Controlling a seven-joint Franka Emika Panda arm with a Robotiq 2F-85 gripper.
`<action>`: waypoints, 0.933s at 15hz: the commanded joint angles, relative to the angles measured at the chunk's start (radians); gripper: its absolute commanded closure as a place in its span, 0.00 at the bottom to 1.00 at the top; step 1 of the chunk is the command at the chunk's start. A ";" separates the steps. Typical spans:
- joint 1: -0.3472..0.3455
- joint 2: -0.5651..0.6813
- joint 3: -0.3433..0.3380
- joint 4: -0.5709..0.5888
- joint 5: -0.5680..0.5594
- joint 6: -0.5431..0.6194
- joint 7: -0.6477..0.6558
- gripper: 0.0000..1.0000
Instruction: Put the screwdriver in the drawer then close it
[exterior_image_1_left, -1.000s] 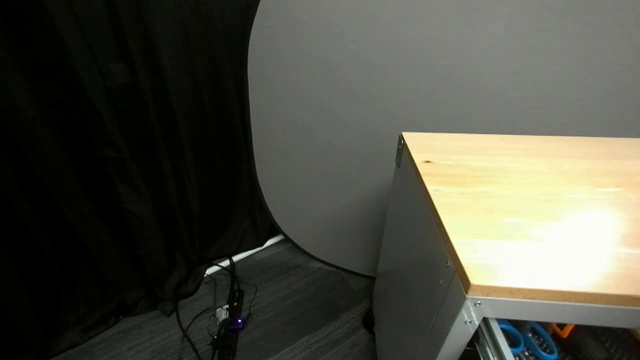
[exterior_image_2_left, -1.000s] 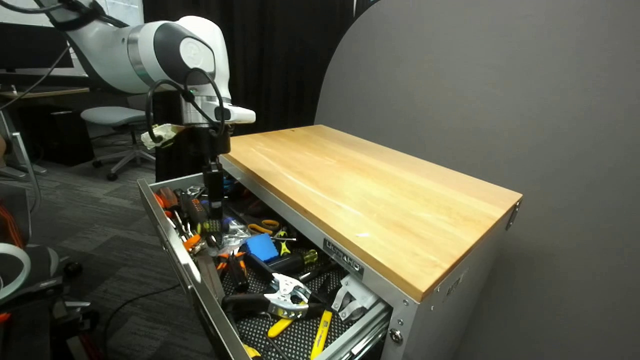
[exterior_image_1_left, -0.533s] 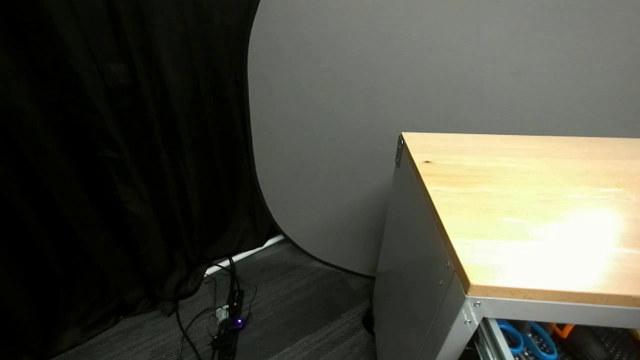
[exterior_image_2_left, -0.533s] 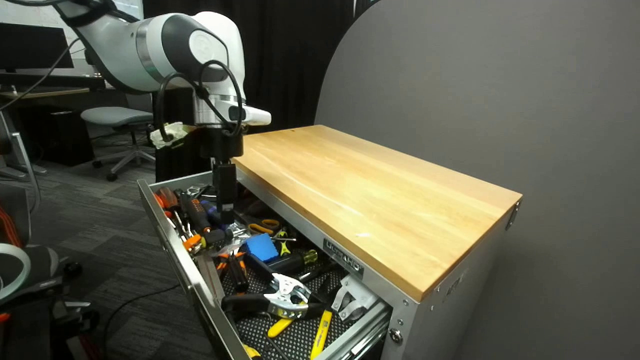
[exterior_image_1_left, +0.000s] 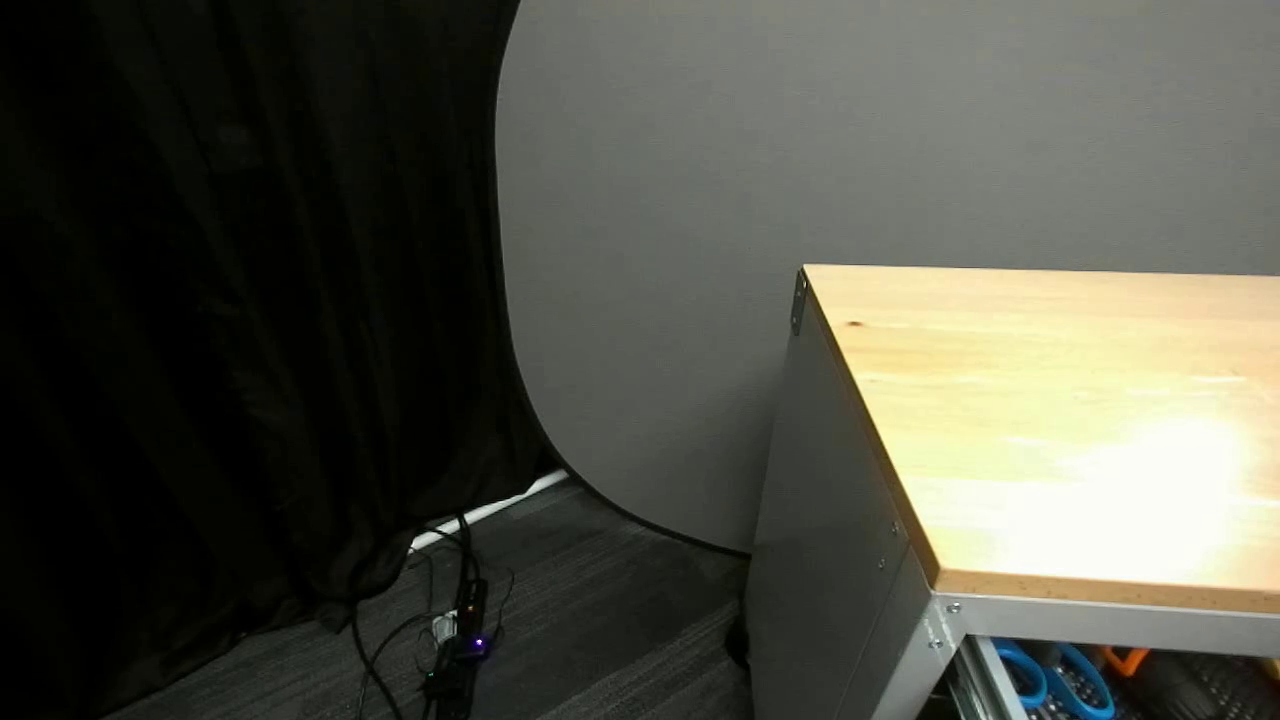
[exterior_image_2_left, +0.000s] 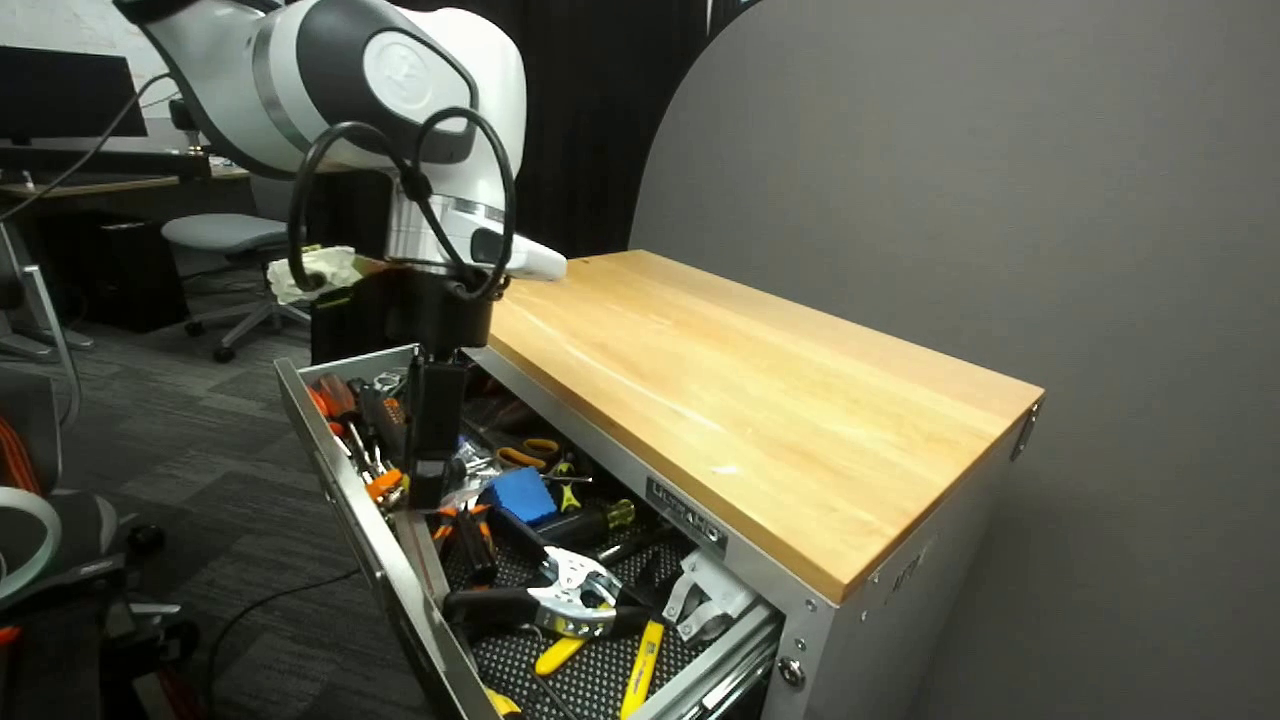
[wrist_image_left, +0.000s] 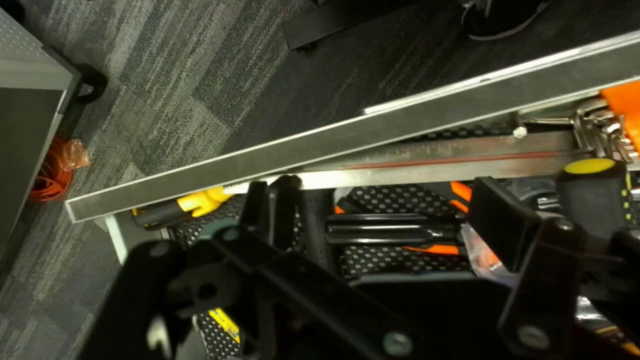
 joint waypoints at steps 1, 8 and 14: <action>-0.030 -0.051 -0.018 -0.038 0.020 -0.049 -0.053 0.00; -0.070 -0.016 -0.061 -0.072 -0.011 -0.093 -0.015 0.58; -0.077 0.025 -0.078 -0.062 0.014 -0.047 0.048 1.00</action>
